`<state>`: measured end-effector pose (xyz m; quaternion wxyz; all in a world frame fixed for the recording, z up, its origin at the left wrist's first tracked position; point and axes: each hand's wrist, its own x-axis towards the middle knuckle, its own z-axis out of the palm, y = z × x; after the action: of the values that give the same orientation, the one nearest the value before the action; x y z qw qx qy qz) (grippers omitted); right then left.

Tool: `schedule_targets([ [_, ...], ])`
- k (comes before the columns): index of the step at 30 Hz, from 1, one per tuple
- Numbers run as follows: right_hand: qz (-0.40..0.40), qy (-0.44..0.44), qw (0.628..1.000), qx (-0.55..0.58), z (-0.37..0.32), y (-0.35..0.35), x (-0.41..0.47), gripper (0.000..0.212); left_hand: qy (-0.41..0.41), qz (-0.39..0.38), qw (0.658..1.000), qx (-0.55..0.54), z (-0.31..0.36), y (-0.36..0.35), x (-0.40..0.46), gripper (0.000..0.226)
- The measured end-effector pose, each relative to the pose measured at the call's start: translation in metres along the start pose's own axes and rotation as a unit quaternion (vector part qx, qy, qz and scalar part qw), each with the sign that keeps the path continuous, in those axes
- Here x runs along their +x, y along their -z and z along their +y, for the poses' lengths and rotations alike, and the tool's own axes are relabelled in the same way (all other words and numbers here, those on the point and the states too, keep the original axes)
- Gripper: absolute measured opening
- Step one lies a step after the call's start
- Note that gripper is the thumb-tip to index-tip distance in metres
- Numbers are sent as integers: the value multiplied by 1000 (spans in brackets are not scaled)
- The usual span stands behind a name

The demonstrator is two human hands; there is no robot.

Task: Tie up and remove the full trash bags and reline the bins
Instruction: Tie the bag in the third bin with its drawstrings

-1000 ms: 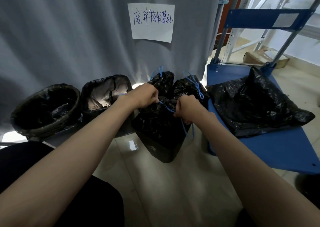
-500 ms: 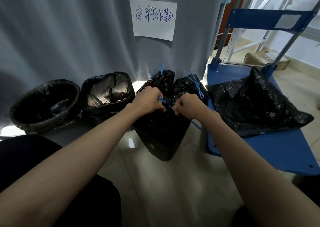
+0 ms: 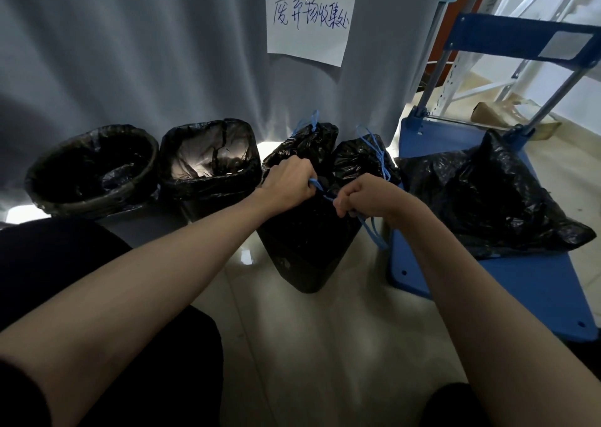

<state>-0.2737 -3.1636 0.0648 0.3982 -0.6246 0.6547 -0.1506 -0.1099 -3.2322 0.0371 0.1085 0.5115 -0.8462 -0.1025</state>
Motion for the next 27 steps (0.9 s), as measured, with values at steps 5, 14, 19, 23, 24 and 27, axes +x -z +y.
schedule_targets([
  [5, 42, 39, 989, 135, 2, -1, 2, 26, 2, -32, 999, 14, -1, 9, -1, 8],
  [14, 237, 54, 909, 338, -6, -15, 22, 18, -44, -45, 998, 15, -9, 44, 2, 26],
  [19, 189, 54, 897, 395, -8, -20, 32, 21, -58, -75, 995, 42, -14, 49, -6, 16],
  [23, 143, 37, 895, 420, -11, -22, 35, 54, -79, -63, 990, 101, -15, 59, -7, 14],
  [24, 126, 27, 898, 421, -11, -20, 36, 63, -85, -58, 988, 112, -15, 63, -7, 15],
  [27, 104, 19, 915, 389, -12, -15, 37, 73, -112, -32, 986, 119, -11, 75, -4, 17],
])
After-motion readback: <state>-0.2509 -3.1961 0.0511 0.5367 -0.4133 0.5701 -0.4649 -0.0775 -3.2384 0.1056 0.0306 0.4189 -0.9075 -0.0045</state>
